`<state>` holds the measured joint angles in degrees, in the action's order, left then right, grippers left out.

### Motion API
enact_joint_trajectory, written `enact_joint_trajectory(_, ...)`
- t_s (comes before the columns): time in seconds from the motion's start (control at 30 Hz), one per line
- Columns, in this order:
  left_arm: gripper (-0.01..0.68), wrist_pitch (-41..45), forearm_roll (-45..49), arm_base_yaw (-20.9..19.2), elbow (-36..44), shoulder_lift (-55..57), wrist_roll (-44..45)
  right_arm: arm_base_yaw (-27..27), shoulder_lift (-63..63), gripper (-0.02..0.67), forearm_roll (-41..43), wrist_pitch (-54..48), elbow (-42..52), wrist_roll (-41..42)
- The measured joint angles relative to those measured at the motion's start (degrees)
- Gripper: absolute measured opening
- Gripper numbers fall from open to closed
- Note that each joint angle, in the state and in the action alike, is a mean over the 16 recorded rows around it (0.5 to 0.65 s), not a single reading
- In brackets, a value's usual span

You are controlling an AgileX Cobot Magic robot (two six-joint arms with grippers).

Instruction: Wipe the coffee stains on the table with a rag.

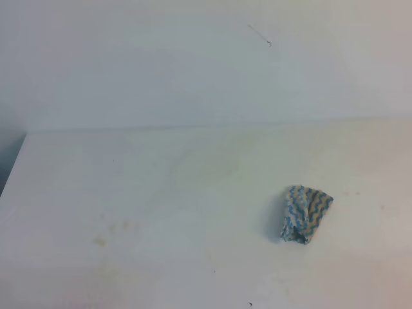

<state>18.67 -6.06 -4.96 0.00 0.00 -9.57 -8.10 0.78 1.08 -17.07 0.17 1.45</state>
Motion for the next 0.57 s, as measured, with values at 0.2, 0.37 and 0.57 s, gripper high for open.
enact_joint_trajectory(0.2, -0.001, 0.00, 0.00, 0.00, 0.00, 0.00, -0.04, 0.00, -0.04, -0.004, 0.00, 0.00, 0.00, 0.00)
enact_joint_trajectory(0.37, -0.001, 0.00, 0.00, 0.00, 0.00, 0.00, -0.08, 0.00, -0.07, -0.004, 0.00, 0.00, 0.00, 0.00)
enact_joint_trajectory(0.57, -0.001, 0.00, 0.00, 0.00, 0.00, 0.00, -0.08, 0.00, -0.08, -0.004, 0.00, 0.00, 0.00, 0.00)
